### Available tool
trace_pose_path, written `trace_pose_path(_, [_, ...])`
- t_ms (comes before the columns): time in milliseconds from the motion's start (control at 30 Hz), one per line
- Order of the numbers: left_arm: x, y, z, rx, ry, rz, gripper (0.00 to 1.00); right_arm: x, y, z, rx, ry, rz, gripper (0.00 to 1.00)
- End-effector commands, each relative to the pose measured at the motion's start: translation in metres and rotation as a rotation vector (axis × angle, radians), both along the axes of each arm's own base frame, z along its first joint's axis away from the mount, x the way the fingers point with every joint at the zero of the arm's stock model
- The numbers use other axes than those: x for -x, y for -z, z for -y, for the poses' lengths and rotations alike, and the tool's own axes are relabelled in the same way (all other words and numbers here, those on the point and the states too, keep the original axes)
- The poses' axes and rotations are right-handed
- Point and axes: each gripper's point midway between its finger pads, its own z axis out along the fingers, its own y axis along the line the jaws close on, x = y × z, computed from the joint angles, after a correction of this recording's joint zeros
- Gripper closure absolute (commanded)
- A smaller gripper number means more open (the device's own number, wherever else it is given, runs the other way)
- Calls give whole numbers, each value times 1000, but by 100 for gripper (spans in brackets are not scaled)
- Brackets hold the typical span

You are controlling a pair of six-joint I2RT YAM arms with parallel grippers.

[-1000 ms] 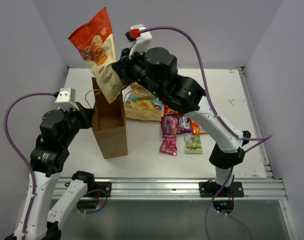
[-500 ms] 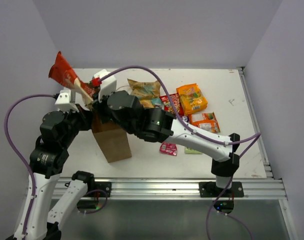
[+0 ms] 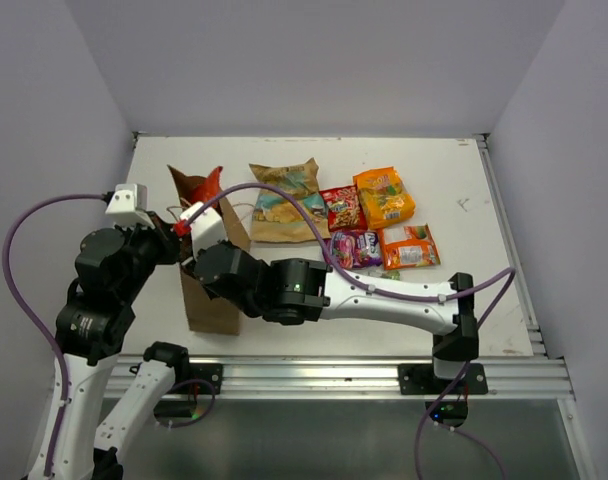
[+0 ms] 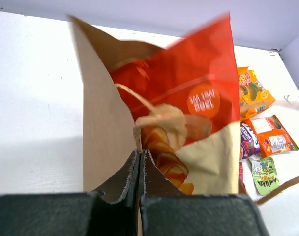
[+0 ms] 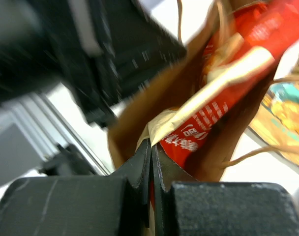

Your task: Place the snacks into the paper bag

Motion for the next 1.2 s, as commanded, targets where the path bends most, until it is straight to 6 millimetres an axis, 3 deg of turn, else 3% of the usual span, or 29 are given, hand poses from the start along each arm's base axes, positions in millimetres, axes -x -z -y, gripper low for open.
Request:
trace_pose_path(0, [-2, -21, 3, 4, 20, 83, 100, 2, -6, 21, -22, 66, -16, 100])
trace_pose_path(100, [-1, -22, 3, 1, 20, 83, 100, -4, 4, 31, 19, 103, 6, 95])
trace_pose_path(233, [-1, -23, 3, 3, 20, 85, 100, -9, -14, 36, 12, 110, 57, 89])
trace_pose_path(300, [-1, -24, 3, 3, 20, 87, 100, -14, -28, 39, 26, 127, 97, 72])
trace_pose_path(333, [-1, -24, 3, 1, 20, 86, 100, -16, -36, 40, 24, 129, 112, 57])
trace_pose_path(367, [-1, -25, 3, 1, 22, 86, 100, -18, -58, 42, -4, 137, 132, 30])
trace_pose_path(433, [0, -24, 2, -2, 21, 83, 100, -21, -84, 51, -18, 149, 181, 25])
trace_pose_path(467, [-1, -22, 2, -5, 21, 77, 100, -22, -109, 59, -62, 155, 201, 23])
trace_pose_path(600, [-2, -19, 3, -3, 22, 71, 100, -21, -183, 105, -176, 169, 281, 20])
trace_pose_path(700, [-5, -15, -4, -12, -21, 71, 100, -26, -203, 141, -182, 231, 318, 17])
trace_pose_path(733, [-5, -15, -6, -9, -31, 73, 100, -28, -211, 161, -193, 266, 325, 15])
trace_pose_path(800, [-7, -12, -11, -13, -63, 71, 100, -46, -192, 188, -125, 395, 324, 11])
trace_pose_path(833, [-8, -11, -12, -14, -71, 69, 100, -67, -175, 210, -66, 434, 299, 10])
trace_pose_path(900, [-10, -11, -14, -15, -84, 73, 100, -94, -146, 223, -139, 450, 145, 10])
trace_pose_path(933, [-11, -10, -14, -13, -87, 69, 100, -104, -145, 241, -181, 468, 122, 10])
trace_pose_path(967, [-11, -9, -14, -14, -89, 68, 100, -130, -106, 249, -108, 508, 83, 10])
trace_pose_path(1000, [-12, -9, -14, -14, -89, 68, 100, -141, -91, 254, -85, 526, 63, 9])
trace_pose_path(1033, [-13, -9, -14, -15, -90, 65, 100, -165, -67, 273, -41, 588, 25, 9])
trace_pose_path(1133, [-14, -6, -16, -23, -98, 56, 100, -199, -9, 260, -8, 531, -134, 8])
trace_pose_path(1167, [-15, -4, -16, -26, -104, 50, 100, -223, 23, 260, 40, 555, -180, 9])
